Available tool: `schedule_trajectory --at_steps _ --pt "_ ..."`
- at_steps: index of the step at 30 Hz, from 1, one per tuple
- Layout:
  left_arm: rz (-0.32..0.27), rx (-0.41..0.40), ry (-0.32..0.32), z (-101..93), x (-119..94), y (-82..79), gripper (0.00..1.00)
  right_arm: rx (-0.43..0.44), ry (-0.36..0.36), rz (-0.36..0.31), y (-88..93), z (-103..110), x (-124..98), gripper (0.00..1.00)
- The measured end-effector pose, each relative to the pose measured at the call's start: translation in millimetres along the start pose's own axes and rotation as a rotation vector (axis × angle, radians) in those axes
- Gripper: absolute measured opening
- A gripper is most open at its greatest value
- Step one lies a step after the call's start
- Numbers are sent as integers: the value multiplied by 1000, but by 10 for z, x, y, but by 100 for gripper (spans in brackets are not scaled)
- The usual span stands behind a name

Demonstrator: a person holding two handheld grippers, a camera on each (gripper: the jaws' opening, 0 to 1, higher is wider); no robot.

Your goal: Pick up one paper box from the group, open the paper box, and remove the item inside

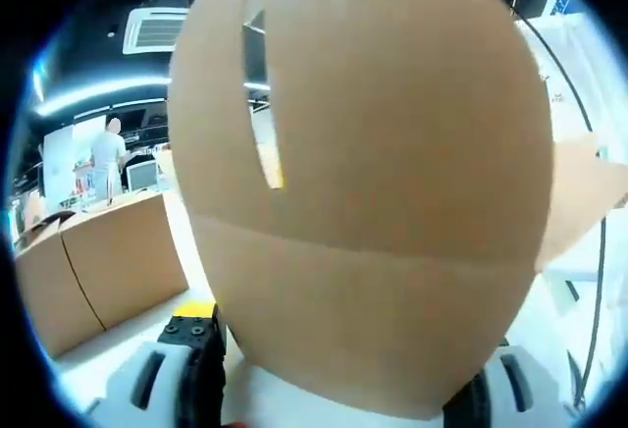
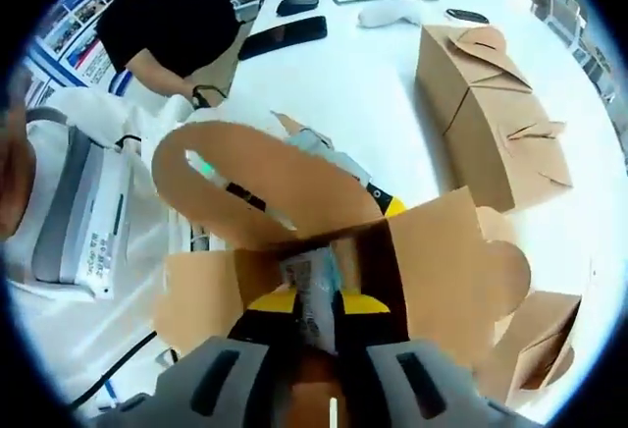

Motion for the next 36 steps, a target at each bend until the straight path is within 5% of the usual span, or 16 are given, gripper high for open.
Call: schedule_trajectory --at_steps 19,27,36 --pt "0 0 9 33 12 -31 90 -57 -81 -42 60 398 -64 7" --pt "-4 6 16 20 13 -31 89 -130 -61 -59 92 527 -23 8" --pt "-6 8 15 37 20 -41 86 -264 73 -56 46 418 -63 17"
Point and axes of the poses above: the point that each gripper's makers call its tool centre point, and the gripper's own axes: x roughly forward along the fingers, z roughly to its left, y roughly out of its underside, the point moved 2 cm from there along -x, roughly backward along the fingers, and after that the axes turned 5 degrees about -y, right-handed, at the moved point
